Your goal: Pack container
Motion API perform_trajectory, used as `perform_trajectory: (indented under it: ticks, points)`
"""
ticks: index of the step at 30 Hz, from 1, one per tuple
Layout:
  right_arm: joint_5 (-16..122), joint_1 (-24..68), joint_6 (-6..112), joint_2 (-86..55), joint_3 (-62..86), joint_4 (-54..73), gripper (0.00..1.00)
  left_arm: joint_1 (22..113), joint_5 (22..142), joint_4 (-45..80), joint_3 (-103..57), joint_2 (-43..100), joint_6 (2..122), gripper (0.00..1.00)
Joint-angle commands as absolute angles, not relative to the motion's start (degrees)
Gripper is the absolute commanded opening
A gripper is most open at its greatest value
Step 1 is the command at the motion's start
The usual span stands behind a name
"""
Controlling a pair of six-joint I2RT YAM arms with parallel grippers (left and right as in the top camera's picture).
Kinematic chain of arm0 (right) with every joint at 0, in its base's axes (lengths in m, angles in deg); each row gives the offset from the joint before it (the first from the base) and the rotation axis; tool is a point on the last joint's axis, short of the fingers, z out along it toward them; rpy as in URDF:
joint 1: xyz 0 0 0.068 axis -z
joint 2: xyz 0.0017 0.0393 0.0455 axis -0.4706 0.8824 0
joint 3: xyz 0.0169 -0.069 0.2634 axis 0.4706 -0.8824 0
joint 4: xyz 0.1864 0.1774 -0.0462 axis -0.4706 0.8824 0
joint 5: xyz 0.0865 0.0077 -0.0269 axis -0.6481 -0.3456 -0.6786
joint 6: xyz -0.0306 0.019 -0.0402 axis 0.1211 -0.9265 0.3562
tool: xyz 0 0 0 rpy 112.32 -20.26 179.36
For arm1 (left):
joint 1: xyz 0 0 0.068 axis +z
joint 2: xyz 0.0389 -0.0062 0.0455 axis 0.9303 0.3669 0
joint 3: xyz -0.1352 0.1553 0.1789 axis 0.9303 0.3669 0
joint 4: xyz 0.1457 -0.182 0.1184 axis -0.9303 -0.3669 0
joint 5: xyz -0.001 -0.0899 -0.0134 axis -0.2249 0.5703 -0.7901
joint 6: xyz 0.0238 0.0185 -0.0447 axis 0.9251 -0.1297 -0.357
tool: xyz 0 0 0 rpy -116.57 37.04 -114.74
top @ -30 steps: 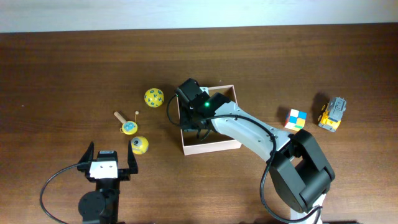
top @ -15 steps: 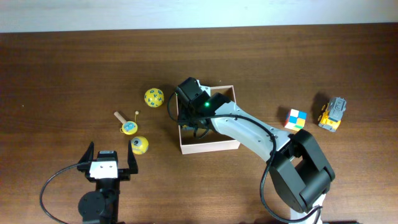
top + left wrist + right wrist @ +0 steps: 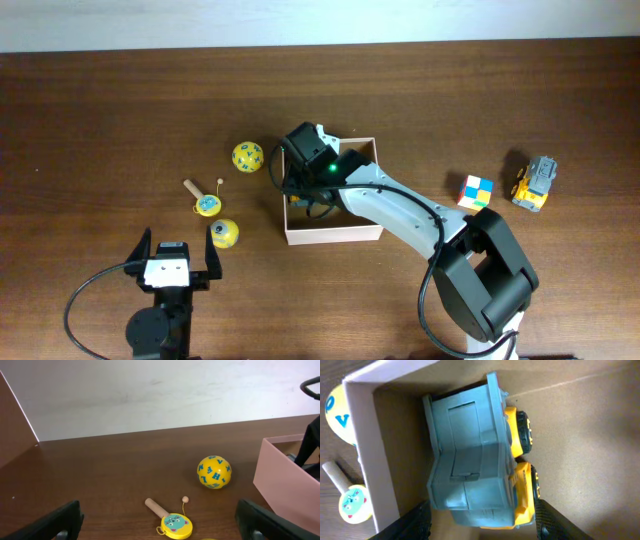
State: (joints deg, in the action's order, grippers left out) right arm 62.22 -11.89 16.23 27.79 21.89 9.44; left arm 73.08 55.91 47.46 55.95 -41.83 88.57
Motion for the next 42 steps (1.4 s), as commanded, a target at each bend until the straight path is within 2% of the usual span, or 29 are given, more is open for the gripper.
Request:
perform_trajectory:
  ticks: [1,15,27,31,36,42]
  points:
    - [63.1,-11.7,15.3,28.5,21.5,9.4,0.61,72.9,56.5,47.5,56.4,-42.0,89.5,0.99]
    - [61.6,-9.6,22.8,28.5,22.1,13.0,0.65,72.9,56.5,47.5,56.4,-42.0,89.5,0.99]
    - [59.4,-9.7,23.2,28.5,22.1,8.4,0.65,72.9,56.5,47.5,56.4,-42.0,89.5,0.99]
    - [59.4,-9.7,24.8,28.5,22.1,8.1,0.64,72.9,56.5,47.5,56.4,-42.0,89.5,0.99]
    - [59.4,-9.7,26.4,28.5,22.1,8.1,0.54,72.9,56.5,47.5,56.4,-42.0,89.5,0.99]
    - [59.4,-9.7,28.8,28.4,22.7,8.3,0.53,72.9,56.5,47.5,56.4,-42.0,89.5,0.99]
